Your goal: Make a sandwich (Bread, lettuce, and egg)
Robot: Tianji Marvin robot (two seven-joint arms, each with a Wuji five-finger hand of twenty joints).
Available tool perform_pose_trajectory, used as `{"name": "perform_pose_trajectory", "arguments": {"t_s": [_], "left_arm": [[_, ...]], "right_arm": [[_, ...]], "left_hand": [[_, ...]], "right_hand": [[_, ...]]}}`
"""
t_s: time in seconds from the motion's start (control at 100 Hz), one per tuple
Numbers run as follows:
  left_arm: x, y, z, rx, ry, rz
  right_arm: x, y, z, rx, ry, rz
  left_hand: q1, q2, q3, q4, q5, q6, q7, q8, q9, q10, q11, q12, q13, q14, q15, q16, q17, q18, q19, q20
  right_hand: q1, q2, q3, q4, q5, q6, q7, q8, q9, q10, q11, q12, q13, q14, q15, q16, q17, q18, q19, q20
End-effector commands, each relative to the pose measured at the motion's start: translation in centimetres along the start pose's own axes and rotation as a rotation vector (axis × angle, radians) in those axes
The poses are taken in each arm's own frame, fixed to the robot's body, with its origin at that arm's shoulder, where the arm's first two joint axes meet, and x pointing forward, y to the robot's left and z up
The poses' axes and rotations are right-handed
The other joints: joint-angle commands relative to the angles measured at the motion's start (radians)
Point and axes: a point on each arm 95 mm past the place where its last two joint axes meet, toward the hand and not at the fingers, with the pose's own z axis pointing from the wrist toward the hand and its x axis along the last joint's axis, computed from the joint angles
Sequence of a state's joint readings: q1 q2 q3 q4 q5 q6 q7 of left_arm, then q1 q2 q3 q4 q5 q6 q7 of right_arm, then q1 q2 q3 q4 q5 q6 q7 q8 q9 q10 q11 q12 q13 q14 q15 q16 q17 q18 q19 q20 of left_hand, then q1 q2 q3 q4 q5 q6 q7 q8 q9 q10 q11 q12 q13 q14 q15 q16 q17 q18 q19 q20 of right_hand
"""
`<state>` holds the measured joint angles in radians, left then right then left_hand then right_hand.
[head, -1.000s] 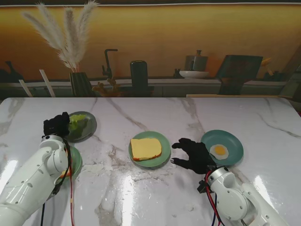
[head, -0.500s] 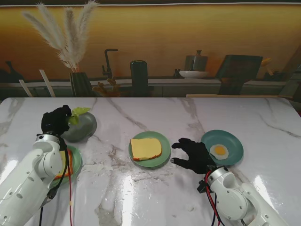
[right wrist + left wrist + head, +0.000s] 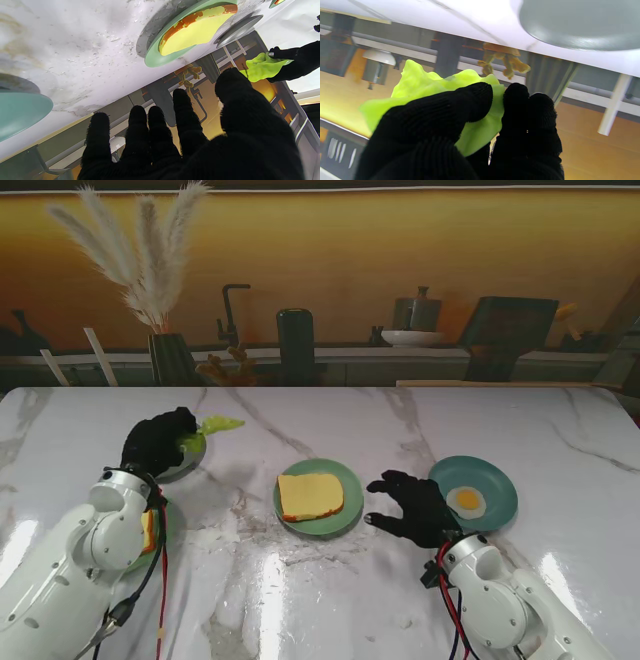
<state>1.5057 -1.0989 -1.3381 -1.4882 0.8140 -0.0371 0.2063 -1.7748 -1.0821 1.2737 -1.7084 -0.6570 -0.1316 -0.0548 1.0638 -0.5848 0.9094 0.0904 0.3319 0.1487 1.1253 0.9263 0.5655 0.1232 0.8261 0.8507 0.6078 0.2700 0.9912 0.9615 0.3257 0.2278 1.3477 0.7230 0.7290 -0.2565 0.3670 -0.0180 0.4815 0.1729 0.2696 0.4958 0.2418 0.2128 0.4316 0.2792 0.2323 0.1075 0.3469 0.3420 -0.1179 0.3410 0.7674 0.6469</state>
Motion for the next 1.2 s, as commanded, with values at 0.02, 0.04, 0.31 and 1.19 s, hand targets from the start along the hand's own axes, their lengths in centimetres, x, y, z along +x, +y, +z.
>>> {"name": "perform_pose_trajectory", "arguments": {"t_s": [0.02, 0.04, 0.31, 1.19], "left_arm": [[2.3, 0.6, 0.1, -0.02, 0.053, -0.043], [2.6, 0.7, 0.1, -0.025, 0.061, -0.051], [6.2, 2.5, 0.3, -0.137, 0.211, -0.107], [10.7, 5.4, 2.6, -0.239, 0.574, 0.096]], "right_arm": [[0.5, -0.2, 0.0, -0.014, 0.009, 0.01], [0.5, -0.1, 0.0, -0.016, 0.008, 0.009], [0.2, 0.2, -0.1, -0.032, 0.002, -0.002], [0.0, 1.1, -0.6, -0.077, -0.009, -0.021]], "left_hand": [[0.008, 0.002, 0.046, 0.082, 0.021, -0.001, 0.042, 0.01, 0.03, 0.002, 0.063, 0.001, 0.01, -0.013, 0.03, 0.01, -0.003, -0.015, 0.014, 0.013], [0.008, 0.002, 0.046, 0.082, 0.02, 0.0, 0.042, 0.009, 0.03, 0.002, 0.063, 0.0, 0.01, -0.014, 0.03, 0.01, -0.003, -0.015, 0.014, 0.013], [0.008, 0.004, 0.044, 0.08, 0.022, -0.007, 0.043, 0.009, 0.029, -0.004, 0.064, -0.002, 0.009, -0.019, 0.026, 0.015, -0.006, -0.018, 0.008, 0.021], [0.017, 0.024, 0.018, 0.063, -0.002, -0.008, 0.041, 0.016, 0.008, -0.006, 0.057, 0.007, -0.01, -0.028, 0.015, 0.029, -0.025, -0.029, -0.005, 0.042]], "right_hand": [[-0.001, 0.015, -0.017, 0.008, 0.005, -0.008, 0.006, 0.012, -0.004, -0.016, 0.015, -0.011, -0.03, -0.022, 0.0, -0.012, -0.017, -0.016, -0.013, 0.015], [-0.001, 0.015, -0.016, 0.008, 0.005, -0.008, 0.006, 0.012, -0.004, -0.017, 0.015, -0.011, -0.031, -0.021, 0.0, -0.012, -0.017, -0.016, -0.013, 0.015], [-0.004, 0.014, -0.012, 0.007, 0.002, -0.007, 0.005, 0.012, -0.004, -0.019, 0.014, -0.011, -0.031, -0.019, -0.001, -0.012, -0.017, -0.016, -0.012, 0.014], [-0.007, 0.014, -0.008, 0.007, 0.002, -0.004, 0.004, 0.012, -0.003, -0.019, 0.015, -0.01, -0.032, -0.022, -0.002, -0.012, -0.018, -0.016, -0.015, 0.01]]}}
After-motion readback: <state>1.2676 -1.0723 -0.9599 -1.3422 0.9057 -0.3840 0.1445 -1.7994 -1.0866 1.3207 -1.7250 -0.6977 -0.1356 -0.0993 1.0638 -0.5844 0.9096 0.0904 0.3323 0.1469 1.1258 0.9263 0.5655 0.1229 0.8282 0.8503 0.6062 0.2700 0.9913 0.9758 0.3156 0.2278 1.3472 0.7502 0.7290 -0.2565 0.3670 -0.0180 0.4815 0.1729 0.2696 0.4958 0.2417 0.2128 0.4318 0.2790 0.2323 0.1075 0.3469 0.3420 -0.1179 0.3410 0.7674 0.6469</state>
